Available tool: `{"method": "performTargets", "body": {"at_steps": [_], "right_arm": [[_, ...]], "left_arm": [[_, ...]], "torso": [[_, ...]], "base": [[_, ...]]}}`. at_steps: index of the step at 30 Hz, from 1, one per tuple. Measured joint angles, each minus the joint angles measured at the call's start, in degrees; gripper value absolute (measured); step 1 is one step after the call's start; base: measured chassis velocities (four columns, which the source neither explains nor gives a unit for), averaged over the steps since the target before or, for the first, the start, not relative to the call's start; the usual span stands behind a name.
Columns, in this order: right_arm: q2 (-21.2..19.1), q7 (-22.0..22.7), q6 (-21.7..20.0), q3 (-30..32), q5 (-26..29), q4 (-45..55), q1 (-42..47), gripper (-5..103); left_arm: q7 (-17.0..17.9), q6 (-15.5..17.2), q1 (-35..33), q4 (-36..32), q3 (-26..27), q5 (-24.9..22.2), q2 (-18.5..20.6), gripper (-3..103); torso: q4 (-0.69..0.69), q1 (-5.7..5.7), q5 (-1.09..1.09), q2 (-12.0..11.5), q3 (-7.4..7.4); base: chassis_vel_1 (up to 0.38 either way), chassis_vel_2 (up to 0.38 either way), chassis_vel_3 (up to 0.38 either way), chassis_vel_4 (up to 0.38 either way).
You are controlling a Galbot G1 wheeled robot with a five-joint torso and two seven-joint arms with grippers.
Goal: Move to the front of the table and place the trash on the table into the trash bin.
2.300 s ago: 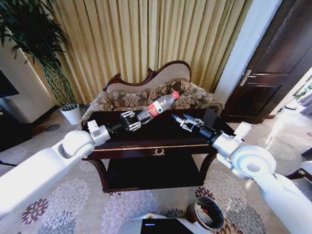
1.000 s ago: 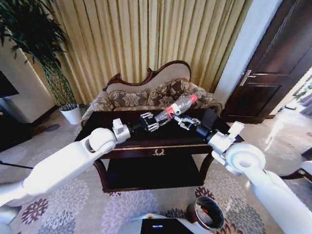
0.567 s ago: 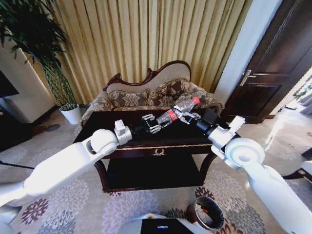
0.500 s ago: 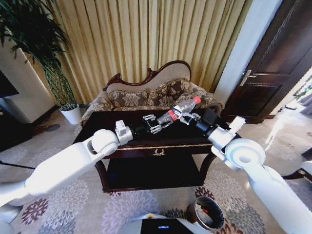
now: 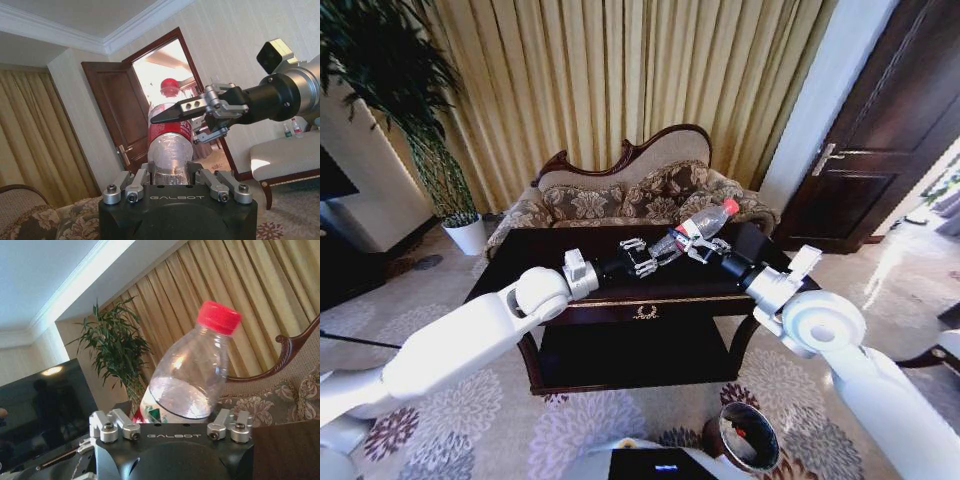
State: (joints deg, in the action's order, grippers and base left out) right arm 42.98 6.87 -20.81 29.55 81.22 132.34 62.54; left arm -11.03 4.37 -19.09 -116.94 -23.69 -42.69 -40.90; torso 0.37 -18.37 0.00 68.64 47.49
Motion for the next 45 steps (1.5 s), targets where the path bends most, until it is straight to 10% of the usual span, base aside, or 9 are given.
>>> {"method": "performTargets", "body": {"at_steps": [17, 25, 35, 45], "right_arm": [[0.04, -0.24, 0.11, 1.34, -0.13, 1.31, 2.29, 37], [0.4, -0.11, 0.25, 2.16, -0.25, 1.57, 3.01, 26], [0.66, -0.06, 0.51, 5.11, -0.19, -0.3, 4.01, 26], [2.29, -0.06, 1.37, 7.91, -0.35, -2.71, 4.39, 26]], "left_arm": [[0.83, -0.02, -3.32, -1.69, 2.25, 0.08, 1.7, 31], [3.14, 0.04, -6.11, -2.5, 5.76, -0.13, 3.47, 64], [3.69, -0.03, -20.97, -4.25, 24.12, -1.68, 9.13, 98], [10.03, -2.87, -34.36, -4.69, 38.93, -1.98, 9.78, 100]], "torso": [[0.0, 0.0, 0.0, 0.0, 0.0], [0.0, 0.0, 0.0, 0.0, 0.0], [-0.02, 0.0, 0.01, 0.0, 0.0], [0.01, 0.0, -0.01, 0.0, 0.0]], "base": [[0.0, 0.0, 0.0, 0.0], [0.0, 0.0, 0.0, 0.0], [0.0, 0.0, 0.0, 0.0], [0.0, 0.0, 0.0, 0.0]]}}
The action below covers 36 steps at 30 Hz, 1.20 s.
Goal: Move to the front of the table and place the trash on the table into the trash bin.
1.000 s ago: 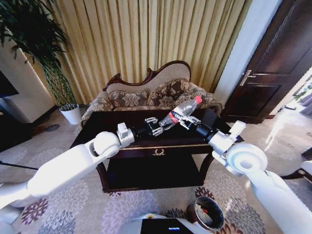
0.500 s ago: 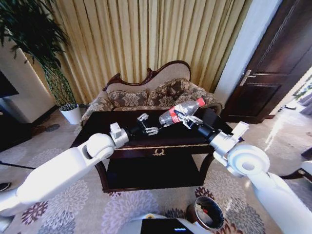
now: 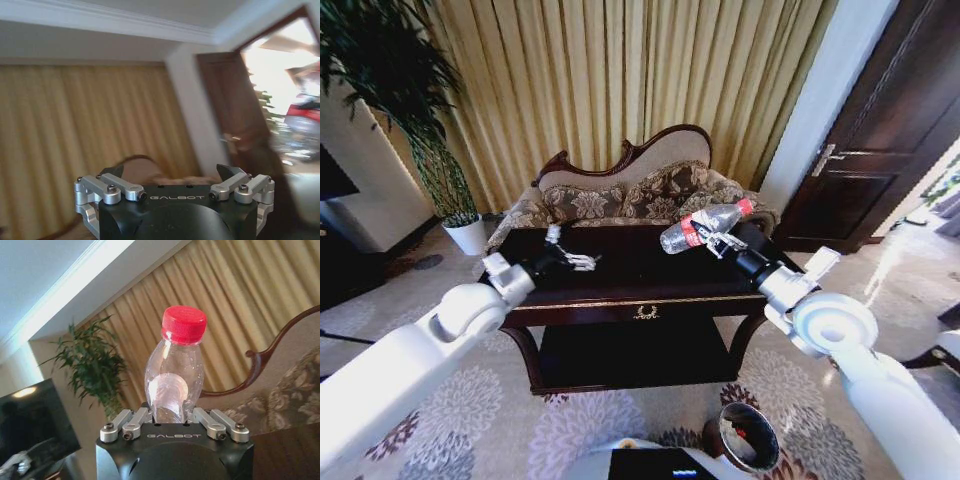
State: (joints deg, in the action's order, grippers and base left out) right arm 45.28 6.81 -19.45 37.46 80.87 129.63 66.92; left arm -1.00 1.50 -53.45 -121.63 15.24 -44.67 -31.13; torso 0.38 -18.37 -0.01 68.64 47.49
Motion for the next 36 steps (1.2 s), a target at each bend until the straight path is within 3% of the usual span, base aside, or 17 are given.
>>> {"method": "performTargets", "body": {"at_steps": [1, 2, 6, 8, 10, 13, 16, 19, 22, 26, 30, 36], "right_arm": [[0.3, 0.0, -0.02, 1.07, -0.73, -0.49, 0.44, 26], [0.3, 0.0, -0.02, 1.07, -0.73, -0.49, 0.44, 26], [1.5, 0.0, -0.18, 3.7, -12.47, -3.26, 2.24, 26], [1.64, 0.0, -0.17, 4.08, -15.1, -3.92, 2.62, 26], [2.07, 0.0, -0.09, 5.95, -22.6, -5.87, 3.56, 26], [2.47, 0.0, -0.05, 7.07, -25.76, -6.72, 3.84, 26], [3.97, -0.01, 0.07, 10.43, -30.91, -8.07, 4.59, 26], [4.53, -0.01, 0.07, 11.35, -31.02, -8.11, 4.89, 26], [6.36, 0.0, 0.37, 14.1, -31.49, -7.98, 6.77, 26], [7.12, 0.0, 1.31, 15.88, -32.13, -7.16, 9.25, 26], [7.58, 0.0, 1.91, 16.81, -33.02, -5.8, 11.47, 26], [8.47, 0.0, 1.92, 16.31, -34.56, -3.61, 12.46, 26]], "left_arm": [[2.67, 0.72, -0.79, 0.27, 1.39, 0.33, -1.11, 100], [2.67, 0.72, -0.79, 0.27, 1.39, 0.33, -1.11, 100], [17.54, 8.11, -4.21, -0.83, 8.14, 0.38, -5.42, 100], [19.37, 9.31, -5.4, -1.15, 9.85, 0.17, -6.02, 100], [23.11, 11.62, -10.54, -1.18, 16.83, 0.23, -7.63, 100], [23.66, 12.22, -13.82, -0.67, 20.78, 0.44, -8.36, 100], [23.78, 12.79, -20.76, 1.4, 30.31, 1.66, -9.93, 100], [23.39, 12.65, -22.53, 1.86, 32.86, 1.79, -10.47, 100], [21.1, 12.05, -28.57, 2.57, 41.24, 1.57, -12.58, 100], [18.44, 11.29, -33.4, 2.37, 46.72, 1.19, -14.05, 100], [16.61, 10.81, -36.45, 1.8, 49.88, 1.11, -15.02, 100], [16.25, 10.74, -36.7, 1.23, 50.5, 1.42, -15.67, 100]], "torso": [[0.0, 0.0, 0.01, 0.0, 0.0], [0.0, 0.0, 0.01, 0.0, 0.0], [0.02, 0.0, 0.02, 0.0, 0.0], [0.02, 0.0, -0.01, 0.0, 0.0], [0.0, 0.0, -0.01, 0.0, 0.0], [-0.01, 0.0, 0.01, 0.0, 0.0], [-0.02, 0.0, 0.02, 0.0, 0.0], [-0.02, 0.0, 0.03, 0.0, 0.0], [-0.01, 0.0, 0.01, 0.0, 0.0], [0.0, 0.0, 0.02, 0.0, -0.01], [-0.01, 0.0, 0.01, 0.0, -0.01], [0.0, 0.0, 0.01, 0.0, 0.0]], "base": [[0.0, 0.0, 0.0, 0.0], [0.0, 0.0, 0.0, 0.0], [0.0, 0.0, 0.0, 0.0], [0.0, 0.0, 0.0, 0.0], [0.0, 0.0, 0.0, 0.0], [0.0, 0.0, 0.0, 0.0], [0.0, 0.0, 0.0, 0.0], [0.0, 0.0, 0.0, 0.0], [0.0, 0.0, 0.0, 0.0], [0.0, 0.0, 0.0, 0.0], [0.0, 0.0, 0.0, 0.0], [0.0, 0.0, 0.0, 0.0]]}}
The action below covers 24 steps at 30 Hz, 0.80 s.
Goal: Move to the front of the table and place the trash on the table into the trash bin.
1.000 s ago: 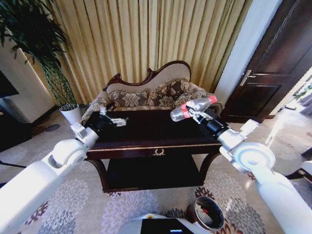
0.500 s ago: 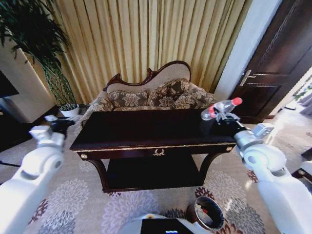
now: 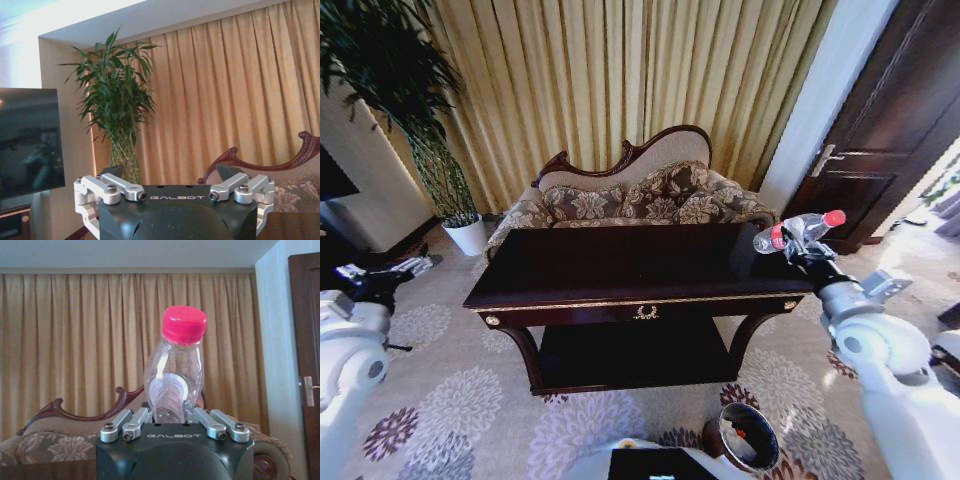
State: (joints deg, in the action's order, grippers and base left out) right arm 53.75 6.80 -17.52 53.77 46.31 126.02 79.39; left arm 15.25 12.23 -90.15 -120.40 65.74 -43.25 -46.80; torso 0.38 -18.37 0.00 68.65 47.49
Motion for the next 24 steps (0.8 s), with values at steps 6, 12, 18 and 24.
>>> {"method": "performTargets", "body": {"at_steps": [6, 12, 18, 24], "right_arm": [[1.1, 0.0, -0.03, -0.61, -1.13, 0.71, 1.44, 26], [1.95, 0.0, 0.44, -0.62, -1.83, 0.25, 2.8, 26], [1.28, 0.0, 0.6, -0.58, -1.8, -1.47, 2.2, 26], [1.14, 0.0, 0.84, -0.96, -1.91, -2.61, 2.03, 26]], "left_arm": [[-0.68, -0.13, -0.09, 0.21, -0.3, 0.44, -0.28, 100], [-2.34, -1.19, -0.11, 2.2, -0.33, 0.87, -0.68, 100], [-3.9, -2.37, -1.14, 2.81, -0.53, 1.74, -1.08, 100], [-5.21, -3.46, -1.31, 2.94, -2.08, 2.49, -0.92, 100]], "torso": [[0.0, -0.01, -0.01, 0.0, 0.0], [0.0, -0.01, 0.0, -0.01, 0.01], [-0.01, -0.01, -0.01, -0.01, 0.0], [-0.01, 0.01, 0.0, 0.0, 0.0]], "base": [[0.0, 0.0, 0.0, 0.0], [0.057, -0.059, -0.07, 0.068], [0.121, -0.12, -0.112, 0.121], [0.142, -0.13, -0.131, 0.126]]}}
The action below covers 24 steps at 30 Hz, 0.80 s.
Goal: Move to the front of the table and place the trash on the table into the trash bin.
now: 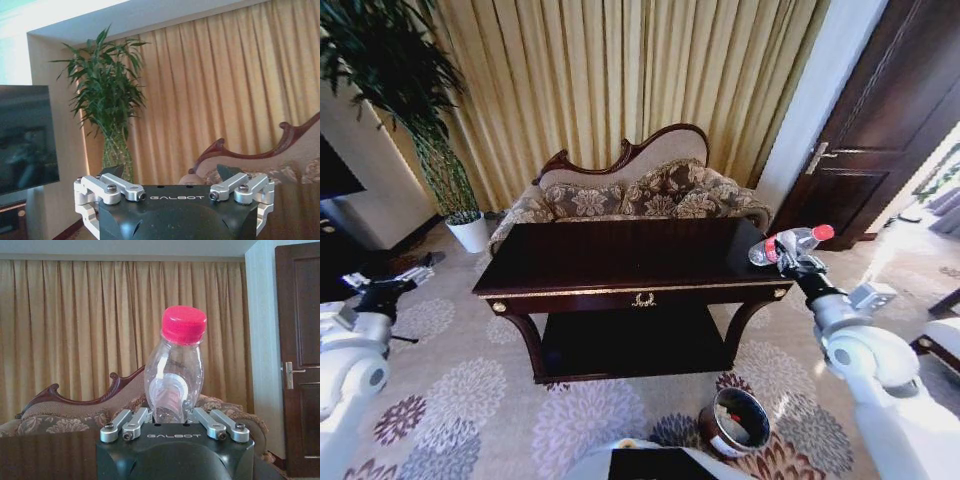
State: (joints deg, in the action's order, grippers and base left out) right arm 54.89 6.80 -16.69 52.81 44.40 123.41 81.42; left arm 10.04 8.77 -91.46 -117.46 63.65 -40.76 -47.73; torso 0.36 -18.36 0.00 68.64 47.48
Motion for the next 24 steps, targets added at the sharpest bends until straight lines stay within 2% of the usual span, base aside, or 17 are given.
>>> {"method": "performTargets", "body": {"at_steps": [2, 3, 5, 6, 9, 10, 12, 24], "right_arm": [[0.12, 0.0, 0.19, -0.18, -0.22, -0.2, 0.51, 26], [0.12, 0.0, 0.19, -0.18, -0.22, -0.2, 0.51, 26], [-0.04, 0.0, 0.67, -0.29, -0.75, -0.64, 1.09, 26], [-0.04, 0.0, 0.67, -0.29, -0.75, -0.64, 1.09, 26], [-1.02, 0.0, 1.19, -0.57, -0.76, -1.55, 1.48, 26], [-1.02, 0.0, 1.19, -0.57, -0.76, -1.55, 1.48, 26], [-1.83, 0.0, 2.03, -0.84, -0.57, -2.25, 1.62, 26], [-1.4, 0.0, 2.37, -2.12, 0.14, -2.89, 1.42, 26]], "left_arm": [[-2.21, -1.4, 0.16, 0.51, -0.56, 0.28, 0.35, 100], [-2.21, -1.4, 0.16, 0.51, -0.56, 0.28, 0.35, 100], [-4.97, -3.51, 0.47, 1.63, -0.85, 0.64, 0.64, 100], [-4.97, -3.51, 0.47, 1.63, -0.85, 0.64, 0.64, 100], [-9.06, -8.34, 1.56, 4.32, -1.89, 0.35, 0.84, 100], [-9.06, -8.34, 1.56, 4.32, -1.89, 0.35, 0.84, 100], [-11.33, -10.38, 1.79, 5.7, -2.51, -0.21, 0.9, 100], [-11.87, -10.22, 1.57, 5.68, -3.46, -1.47, 0.33, 100]], "torso": [[0.01, 0.0, 0.0, 0.0, 0.0], [0.01, 0.0, 0.0, 0.0, 0.0], [0.02, 0.0, -0.01, 0.0, 0.0], [0.02, 0.0, -0.01, 0.0, 0.0], [0.02, -0.01, -0.01, 0.0, 0.01], [0.02, -0.01, -0.01, 0.0, 0.01], [0.0, -0.01, 0.0, 0.0, 0.01], [0.01, -0.02, 0.0, 0.0, 0.01]], "base": [[0.112, -0.117, -0.125, 0.101], [0.106, -0.113, -0.123, 0.101], [0.102, -0.109, -0.126, 0.086], [0.099, -0.106, -0.126, 0.079], [0.096, -0.102, -0.095, 0.098], [0.108, -0.105, -0.092, 0.11], [0.092, -0.102, -0.087, 0.112], [0.088, -0.093, -0.09, 0.081]]}}
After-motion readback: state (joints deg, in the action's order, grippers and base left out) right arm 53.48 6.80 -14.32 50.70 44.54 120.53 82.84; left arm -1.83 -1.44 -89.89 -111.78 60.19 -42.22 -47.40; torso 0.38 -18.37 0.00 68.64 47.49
